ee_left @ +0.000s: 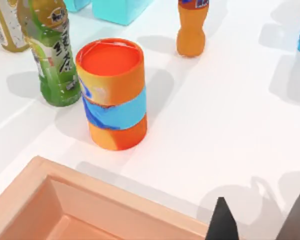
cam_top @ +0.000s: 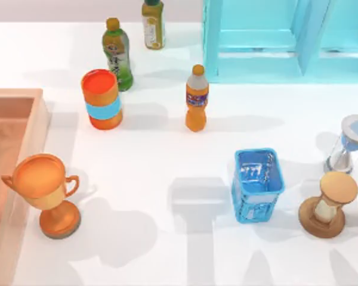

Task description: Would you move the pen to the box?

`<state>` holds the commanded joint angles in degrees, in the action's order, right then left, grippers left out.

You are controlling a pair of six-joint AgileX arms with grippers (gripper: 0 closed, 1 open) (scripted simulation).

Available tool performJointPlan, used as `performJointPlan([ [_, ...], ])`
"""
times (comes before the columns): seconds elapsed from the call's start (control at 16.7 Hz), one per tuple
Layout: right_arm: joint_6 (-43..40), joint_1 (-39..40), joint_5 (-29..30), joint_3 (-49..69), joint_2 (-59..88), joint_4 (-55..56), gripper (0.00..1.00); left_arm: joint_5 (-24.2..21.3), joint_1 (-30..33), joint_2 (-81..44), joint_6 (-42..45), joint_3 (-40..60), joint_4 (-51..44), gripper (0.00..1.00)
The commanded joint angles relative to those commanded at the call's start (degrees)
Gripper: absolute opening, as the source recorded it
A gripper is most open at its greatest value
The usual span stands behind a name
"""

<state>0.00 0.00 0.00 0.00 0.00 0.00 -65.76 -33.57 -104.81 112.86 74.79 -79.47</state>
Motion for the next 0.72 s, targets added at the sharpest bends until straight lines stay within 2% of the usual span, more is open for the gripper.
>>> performJointPlan([
  [0.72,0.0,0.0,0.0,0.0,0.0,0.0,1.0,0.0,0.0,0.0,0.0,0.0,0.0,0.98],
])
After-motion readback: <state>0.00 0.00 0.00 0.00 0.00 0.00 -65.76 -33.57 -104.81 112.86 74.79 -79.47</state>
